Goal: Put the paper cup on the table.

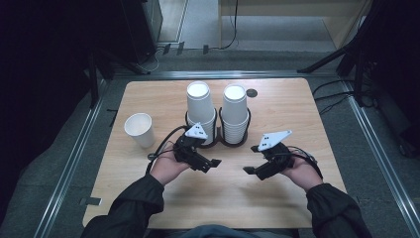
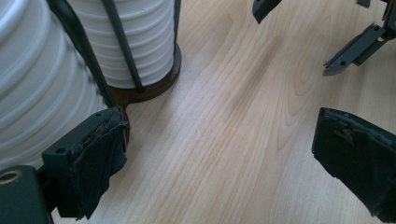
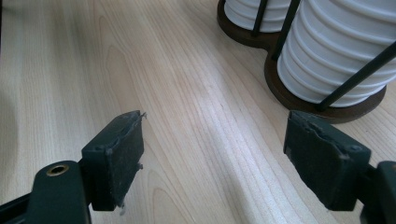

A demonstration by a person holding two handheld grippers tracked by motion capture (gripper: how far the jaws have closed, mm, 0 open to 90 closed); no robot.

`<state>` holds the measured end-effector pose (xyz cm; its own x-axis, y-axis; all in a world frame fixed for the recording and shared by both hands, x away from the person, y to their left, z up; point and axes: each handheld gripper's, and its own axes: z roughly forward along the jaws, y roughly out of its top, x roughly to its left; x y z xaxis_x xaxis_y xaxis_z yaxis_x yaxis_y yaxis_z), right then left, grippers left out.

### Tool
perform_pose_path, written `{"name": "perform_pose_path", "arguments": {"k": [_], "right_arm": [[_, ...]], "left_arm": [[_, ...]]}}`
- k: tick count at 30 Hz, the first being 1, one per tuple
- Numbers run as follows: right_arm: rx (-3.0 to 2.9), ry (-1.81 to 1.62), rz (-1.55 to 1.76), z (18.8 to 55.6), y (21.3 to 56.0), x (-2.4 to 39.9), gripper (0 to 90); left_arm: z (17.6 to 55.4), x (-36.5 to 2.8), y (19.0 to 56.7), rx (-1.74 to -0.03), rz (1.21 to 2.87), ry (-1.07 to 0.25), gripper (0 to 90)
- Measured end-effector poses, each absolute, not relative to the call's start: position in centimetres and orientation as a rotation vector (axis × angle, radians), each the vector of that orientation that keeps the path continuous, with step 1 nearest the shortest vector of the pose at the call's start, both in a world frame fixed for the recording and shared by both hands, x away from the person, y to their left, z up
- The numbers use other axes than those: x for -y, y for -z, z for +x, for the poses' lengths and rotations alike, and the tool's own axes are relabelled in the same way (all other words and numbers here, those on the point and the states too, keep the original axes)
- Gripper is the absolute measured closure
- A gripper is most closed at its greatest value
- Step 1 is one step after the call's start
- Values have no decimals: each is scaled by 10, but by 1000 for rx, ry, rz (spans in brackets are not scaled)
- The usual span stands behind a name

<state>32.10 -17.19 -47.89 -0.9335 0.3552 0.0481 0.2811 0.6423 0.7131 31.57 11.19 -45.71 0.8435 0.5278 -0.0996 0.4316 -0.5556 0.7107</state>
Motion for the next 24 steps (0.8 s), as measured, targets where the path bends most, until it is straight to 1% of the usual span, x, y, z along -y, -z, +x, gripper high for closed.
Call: {"name": "perform_pose_path", "arguments": {"k": [12,21,24], "right_arm": [[-2764,-1173,534,321,479,170,206],[-2770,-1177,526,322,479,170,206],[-2772,-1182,514,322,480,169,207]], "left_arm": [[315,-113,458,-701,2250,-167,34],[317,-115,460,-708,2231,-144,33],[319,-115,466,-709,2262,-157,33]]}}
